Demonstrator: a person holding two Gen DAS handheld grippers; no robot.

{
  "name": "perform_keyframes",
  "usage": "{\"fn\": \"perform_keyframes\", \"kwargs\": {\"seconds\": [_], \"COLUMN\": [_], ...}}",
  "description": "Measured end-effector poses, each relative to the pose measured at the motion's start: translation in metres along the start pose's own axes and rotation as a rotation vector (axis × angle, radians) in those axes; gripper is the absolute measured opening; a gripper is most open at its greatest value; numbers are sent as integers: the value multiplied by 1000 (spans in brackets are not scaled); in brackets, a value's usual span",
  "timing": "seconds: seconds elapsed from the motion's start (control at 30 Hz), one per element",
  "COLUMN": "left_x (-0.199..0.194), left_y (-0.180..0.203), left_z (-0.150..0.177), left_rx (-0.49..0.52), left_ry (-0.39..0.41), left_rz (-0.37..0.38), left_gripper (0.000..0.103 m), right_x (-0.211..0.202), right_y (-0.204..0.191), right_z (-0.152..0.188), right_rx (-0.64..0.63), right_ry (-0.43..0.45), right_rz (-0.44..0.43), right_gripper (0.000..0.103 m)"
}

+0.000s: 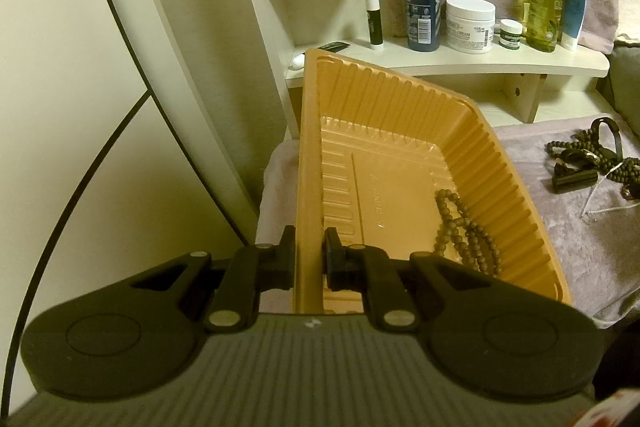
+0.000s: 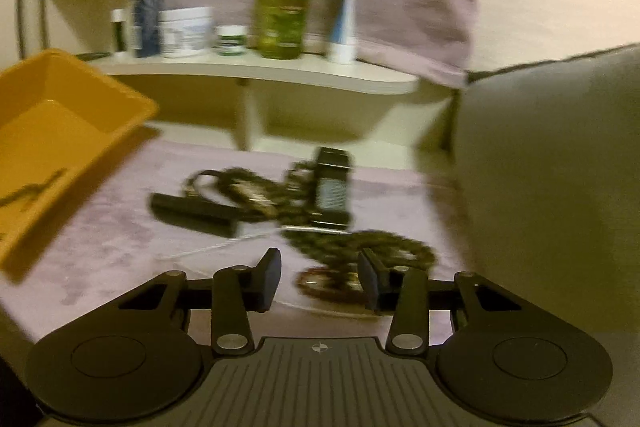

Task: Organize jewelry
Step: 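Return the right gripper to the pile and grasp another bead strand, then carry the strand over the tray and open the right gripper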

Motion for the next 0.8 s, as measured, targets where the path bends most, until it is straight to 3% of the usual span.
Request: {"fn": "perform_keyframes", "kwargs": {"seconds": [0.23, 0.4, 0.43, 0.8], "left_x": [1, 1, 1, 0], "left_y": [-1, -2, -2, -1], "left_z": [0, 0, 0, 0], "left_rx": [-1, -3, -2, -3], "left_ry": [-2, -2, -2, 0], "left_rz": [1, 2, 1, 0], "left_gripper": [12, 12, 12, 12], "right_x": [10, 17, 16, -28], "right_y": [9, 10, 10, 5], "right_z": [1, 0, -1, -17], "right_rx": [-1, 4, 9, 27], "right_ry": [-19, -41, -42, 79], "right_rz": [-7, -15, -18, -40], "right_gripper": [18, 14, 8, 6]}}
Point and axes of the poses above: each gripper's, at about its wrist camera, not at the fingertips, and x roughly the way its jaws point, y to its right, z to its underside, the point moved 3 cm from there along x, roughly the way its jaws point, and after that the axes turned 11 degrees about -y, right-handed, at the moved point
